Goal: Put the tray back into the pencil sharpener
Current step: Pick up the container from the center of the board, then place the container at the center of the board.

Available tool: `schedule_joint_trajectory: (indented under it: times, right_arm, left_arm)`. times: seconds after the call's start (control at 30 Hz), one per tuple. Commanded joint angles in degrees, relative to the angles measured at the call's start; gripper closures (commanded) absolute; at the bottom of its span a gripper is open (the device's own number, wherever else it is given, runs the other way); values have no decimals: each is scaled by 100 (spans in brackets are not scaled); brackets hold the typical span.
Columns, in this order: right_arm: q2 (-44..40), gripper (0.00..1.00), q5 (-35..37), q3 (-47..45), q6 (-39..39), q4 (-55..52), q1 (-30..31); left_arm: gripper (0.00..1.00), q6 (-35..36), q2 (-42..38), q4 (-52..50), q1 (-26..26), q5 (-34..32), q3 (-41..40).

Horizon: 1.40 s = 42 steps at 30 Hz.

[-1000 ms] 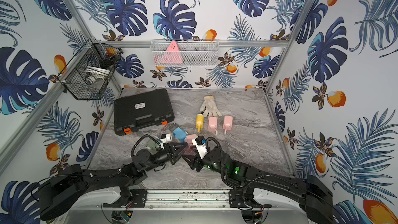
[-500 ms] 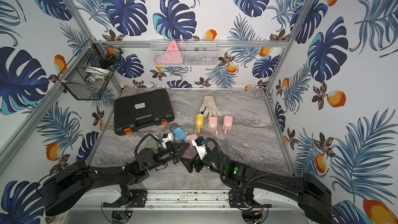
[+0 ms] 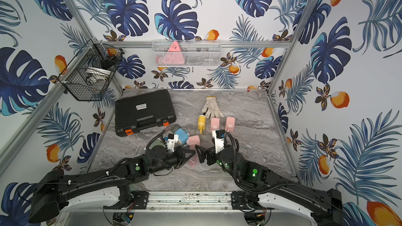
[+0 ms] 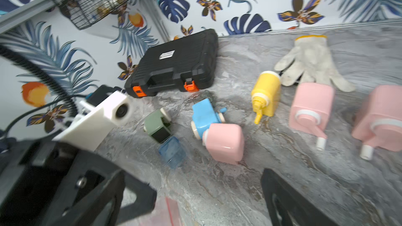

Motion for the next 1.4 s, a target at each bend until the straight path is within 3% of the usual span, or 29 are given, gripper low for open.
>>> schedule_joint_trajectory:
  times: [0.0, 0.23, 0.33, 0.63, 0.83, 1.0, 1.17, 1.37]
  right_arm:
    - [103, 0, 817, 255, 473, -887, 0]
    - [158, 1, 1157, 261, 829, -1301, -3]
    - [10, 1, 1127, 262, 849, -1434, -9]
    - [-283, 2, 1146, 372, 907, -1923, -6]
    - [-495, 2, 1235, 394, 929, -2051, -4]
    - [-514, 2, 1304, 491, 967, -2218, -6]
    - [-341, 2, 1658, 596, 1401, -2649, -4]
    - [221, 6, 2063, 1028, 2702, -3954, -10]
  left_arm:
    - [100, 763, 426, -2125, -293, -774, 260]
    - [100, 1494, 2098, -3438, -1377, -2428, 1653]
    - [100, 1623, 2726, -3506, -1563, -2633, 2005]
    - [100, 1821, 3623, -3213, -1775, -2982, 2287]
    - [70, 1872, 3740, -3022, -1787, -2887, 2209]
    - [51, 1892, 3673, -2926, -1787, -2855, 2158]
    - [49, 1962, 3280, -2717, -1787, -2899, 1981]
    - [50, 2079, 2042, -2171, -1792, -3063, 1227]
